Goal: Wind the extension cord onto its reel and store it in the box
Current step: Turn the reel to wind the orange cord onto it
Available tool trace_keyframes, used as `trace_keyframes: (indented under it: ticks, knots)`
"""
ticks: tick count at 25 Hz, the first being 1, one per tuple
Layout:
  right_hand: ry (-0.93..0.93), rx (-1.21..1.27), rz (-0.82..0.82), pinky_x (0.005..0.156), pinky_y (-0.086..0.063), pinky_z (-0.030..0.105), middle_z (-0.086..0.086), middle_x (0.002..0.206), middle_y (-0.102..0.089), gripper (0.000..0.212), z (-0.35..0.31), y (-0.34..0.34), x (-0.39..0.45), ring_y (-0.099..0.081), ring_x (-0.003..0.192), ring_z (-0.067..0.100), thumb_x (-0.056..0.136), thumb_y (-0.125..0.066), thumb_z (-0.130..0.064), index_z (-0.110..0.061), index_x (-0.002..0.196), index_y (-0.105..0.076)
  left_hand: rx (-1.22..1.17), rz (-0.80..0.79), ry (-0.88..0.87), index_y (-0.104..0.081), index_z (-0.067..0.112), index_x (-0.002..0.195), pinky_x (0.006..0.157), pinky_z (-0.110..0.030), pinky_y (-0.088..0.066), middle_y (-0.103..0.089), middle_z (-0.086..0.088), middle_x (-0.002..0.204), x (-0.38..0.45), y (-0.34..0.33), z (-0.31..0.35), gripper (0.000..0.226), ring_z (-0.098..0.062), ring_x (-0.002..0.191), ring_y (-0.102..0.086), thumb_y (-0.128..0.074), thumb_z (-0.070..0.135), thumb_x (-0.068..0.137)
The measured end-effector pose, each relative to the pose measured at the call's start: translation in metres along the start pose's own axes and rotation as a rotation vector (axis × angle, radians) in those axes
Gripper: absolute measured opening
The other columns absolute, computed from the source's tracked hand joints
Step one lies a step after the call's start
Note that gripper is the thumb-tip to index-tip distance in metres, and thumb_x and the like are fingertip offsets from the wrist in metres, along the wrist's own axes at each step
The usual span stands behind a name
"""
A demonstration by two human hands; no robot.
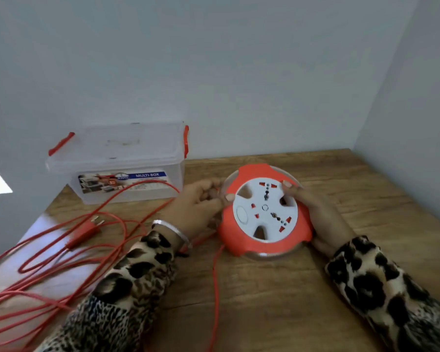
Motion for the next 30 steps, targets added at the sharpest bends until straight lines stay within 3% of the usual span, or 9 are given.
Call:
trace_keyframes:
  ticks: [5,7,11,14,18,22,25,27,30]
  knots:
    - [0.036,0.109,0.082,0.094,-0.049,0.055,0.023,0.117,-0.065,0.042,-0.001,-0.005,-0.007,-0.064,0.106,0.037,0.086,-0.061,-0.021,-0.005,0.124,-0.060,0.455,0.496,-0.388,-0.068,0.021,0.084,0.059,-0.010,-0.044,-0.067,0.008,0.071,-0.042,0.022,0.067,0.012,0.004,0.055,-0.055,-0.071,0.032,0.084]
    - [0.042,0.177,0.131,0.091,-0.051,0.052,0.026,0.119,-0.064,0.045,-0.006,-0.009,-0.017,-0.065,0.104,0.038,0.085,-0.059,-0.024,0.000,0.123,-0.058,0.304,0.351,-0.382,-0.065,0.018,0.066,0.046,-0.018,-0.045,-0.061,0.005,0.054,-0.065,-0.002,0.073,0.029,-0.002,0.043,-0.053,-0.070,0.042,0.083]
    - [0.143,0.226,0.200,0.092,-0.050,0.051,0.022,0.120,-0.065,0.044,-0.021,-0.008,-0.029,-0.064,0.107,0.036,0.088,-0.054,-0.026,-0.001,0.124,-0.056,-0.038,-0.149,0.234,-0.058,0.012,0.087,0.040,-0.023,-0.052,-0.065,-0.006,0.072,-0.099,-0.084,0.005,0.030,-0.017,0.046,-0.062,-0.066,0.042,0.087]
    - [0.142,0.303,0.170,0.094,-0.049,0.050,0.019,0.116,-0.066,0.038,-0.023,-0.007,-0.037,-0.065,0.105,0.032,0.088,-0.051,-0.021,-0.002,0.120,-0.057,-0.182,0.031,0.143,-0.047,0.029,0.106,0.064,-0.035,-0.061,-0.062,0.000,0.111,-0.087,-0.074,-0.002,0.035,-0.022,0.081,-0.067,-0.072,0.040,0.083]
    - [0.107,0.245,0.044,0.075,-0.055,0.037,0.014,0.097,-0.070,0.031,-0.024,-0.016,-0.044,-0.067,0.077,0.022,0.086,-0.049,-0.012,-0.004,0.114,-0.058,-0.422,0.155,-0.016,-0.048,0.026,0.118,0.066,-0.042,-0.060,-0.065,-0.003,0.117,-0.070,-0.052,0.004,0.040,-0.024,0.092,-0.070,-0.072,0.025,0.085]
    - [0.088,-0.229,0.057,0.071,-0.056,0.034,0.011,0.097,-0.068,0.040,-0.020,-0.019,-0.047,-0.065,0.076,0.019,0.084,-0.057,-0.011,-0.004,0.122,-0.048,-0.476,0.196,-0.138,-0.047,0.024,0.124,0.063,-0.047,-0.061,-0.069,-0.007,0.112,-0.062,-0.029,0.003,0.046,-0.029,0.088,-0.074,-0.070,0.011,0.087]
    - [0.556,-1.001,0.282,0.095,-0.038,0.031,0.004,0.130,-0.039,0.073,-0.059,-0.021,-0.064,-0.040,0.115,0.013,0.074,-0.074,-0.027,-0.020,0.131,-0.029,-0.382,0.198,-0.218,-0.047,0.027,0.128,0.065,-0.047,-0.061,-0.070,0.002,0.116,-0.061,-0.016,0.008,0.051,-0.023,0.092,-0.073,-0.070,0.009,0.085]
    - [0.925,-1.277,0.293,0.096,-0.034,0.037,0.005,0.124,-0.040,0.072,-0.075,-0.048,-0.085,-0.034,0.114,0.018,0.070,-0.072,-0.028,-0.025,0.132,-0.036,-0.363,0.189,-0.217,-0.049,0.025,0.126,0.065,-0.044,-0.062,-0.069,0.004,0.117,-0.061,-0.018,0.008,0.048,-0.019,0.091,-0.073,-0.070,0.010,0.086]
    - [1.000,-1.497,0.304,0.087,-0.039,0.046,0.009,0.113,-0.052,0.056,-0.071,-0.068,-0.089,-0.042,0.106,0.029,0.075,-0.069,-0.023,-0.028,0.128,-0.053,-0.338,0.170,-0.209,-0.051,0.025,0.126,0.065,-0.043,-0.062,-0.070,0.007,0.116,-0.060,-0.020,0.008,0.045,-0.014,0.092,-0.073,-0.070,0.011,0.086]
Point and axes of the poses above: each hand's wrist, its own x-axis towards the middle knuckle, its own y-axis out of the back of the hand, z = x × y, the point moved 8 cm from there along x, towards the middle knuckle
